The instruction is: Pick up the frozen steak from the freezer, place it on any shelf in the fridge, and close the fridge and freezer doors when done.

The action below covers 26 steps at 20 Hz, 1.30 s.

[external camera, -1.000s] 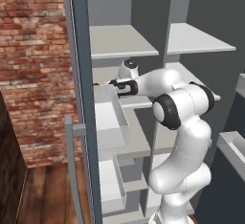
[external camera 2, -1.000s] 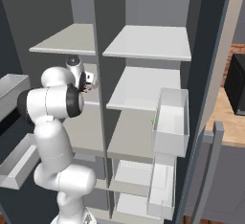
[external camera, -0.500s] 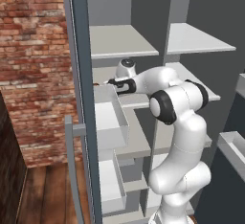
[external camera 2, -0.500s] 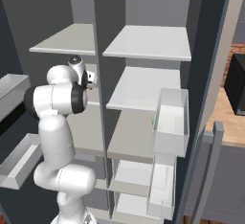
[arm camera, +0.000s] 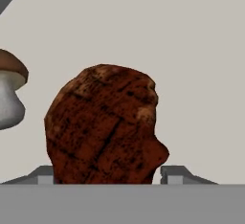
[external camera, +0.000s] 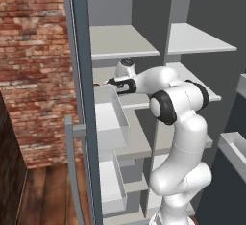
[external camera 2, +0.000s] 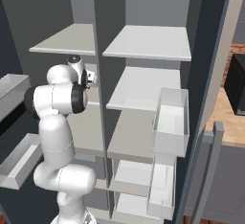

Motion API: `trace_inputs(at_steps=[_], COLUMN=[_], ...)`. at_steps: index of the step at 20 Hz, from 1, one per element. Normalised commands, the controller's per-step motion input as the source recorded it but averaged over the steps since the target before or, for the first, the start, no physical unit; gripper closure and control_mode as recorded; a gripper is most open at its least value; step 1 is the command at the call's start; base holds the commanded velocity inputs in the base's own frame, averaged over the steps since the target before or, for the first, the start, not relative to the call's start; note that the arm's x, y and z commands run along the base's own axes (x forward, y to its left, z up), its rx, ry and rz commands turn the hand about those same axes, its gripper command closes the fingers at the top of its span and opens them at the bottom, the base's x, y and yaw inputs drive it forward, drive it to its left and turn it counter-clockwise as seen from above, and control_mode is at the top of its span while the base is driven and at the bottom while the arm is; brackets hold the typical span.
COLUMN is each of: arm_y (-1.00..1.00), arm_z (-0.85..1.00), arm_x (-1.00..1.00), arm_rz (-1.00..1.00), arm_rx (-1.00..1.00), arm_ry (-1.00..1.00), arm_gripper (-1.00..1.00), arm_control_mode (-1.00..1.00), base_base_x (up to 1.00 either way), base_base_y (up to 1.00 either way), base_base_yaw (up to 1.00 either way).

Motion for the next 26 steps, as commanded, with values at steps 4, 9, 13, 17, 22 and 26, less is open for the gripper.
trace_inputs(at_steps=[4,9,13,17,22,26], arm_y=[0.0,0.0,0.0,0.0,0.0,0.0], arm_z=[0.0,0.0,0.07,0.49,0.98,1.0], arm_x=[-0.43,-0.74,-0.82,-0.98,-1.0,-1.0], arm_rz=[0.0,0.0,0.0,0.0,0.03,0.09], arm_rx=[0.0,0.0,0.0,0.01,0.0,0.0], arm_ry=[0.0,-0.1,-0.23,-0.33,-0.21,-0.08], arm_gripper=[1.0,1.0,1.0,1.0,1.0,1.0], arm_control_mode=[-1.0,-1.0,-1.0,-1.0,-1.0,-1.0], base_base_x=[0.0,0.0,0.0,0.0,0.0,0.0], base_base_y=[0.0,0.0,0.0,0.0,0.0,0.0], base_base_yaw=[0.0,0.0,0.0,0.0,0.0,0.0])
